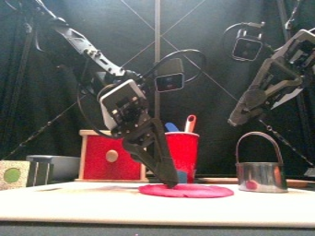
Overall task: Get the cutter from the drawer then cut the dough then place the extra dough in the bowl
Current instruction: Place the extra dough in the bowl
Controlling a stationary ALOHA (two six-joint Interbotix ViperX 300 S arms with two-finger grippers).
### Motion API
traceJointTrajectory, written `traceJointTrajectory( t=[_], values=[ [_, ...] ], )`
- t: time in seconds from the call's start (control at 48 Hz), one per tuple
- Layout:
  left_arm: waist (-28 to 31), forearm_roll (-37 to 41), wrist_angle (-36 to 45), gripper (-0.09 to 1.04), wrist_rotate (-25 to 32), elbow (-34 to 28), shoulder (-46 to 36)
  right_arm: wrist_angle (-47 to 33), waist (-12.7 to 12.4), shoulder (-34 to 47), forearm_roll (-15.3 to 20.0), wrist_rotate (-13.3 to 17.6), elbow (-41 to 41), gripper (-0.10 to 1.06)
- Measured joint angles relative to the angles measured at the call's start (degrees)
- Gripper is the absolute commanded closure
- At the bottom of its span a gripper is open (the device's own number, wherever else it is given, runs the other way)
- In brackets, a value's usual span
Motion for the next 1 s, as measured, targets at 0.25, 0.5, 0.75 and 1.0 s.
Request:
traceJointTrajectory(
  t=[0.25,0.5,0.75,1.0],
  values=[
    [-0.18,2.55,0.70,0.31,-0.18,0.00,0.09,0.00,0.00,-0.09,0.09,0.00,0.00,0.11],
    [-0.35,3.25,0.70,0.31,-0.18,0.00,0.09,0.00,0.00,-0.09,0.09,0.00,0.00,0.11],
    [-0.44,3.87,0.70,0.31,-0.18,-0.09,0.09,0.00,0.00,0.00,0.62,0.00,0.00,0.11],
    [-0.53,4.48,0.53,0.31,-0.18,-0.09,0.09,0.09,0.00,0.00,1.05,0.00,0.00,0.11]
  ],
)
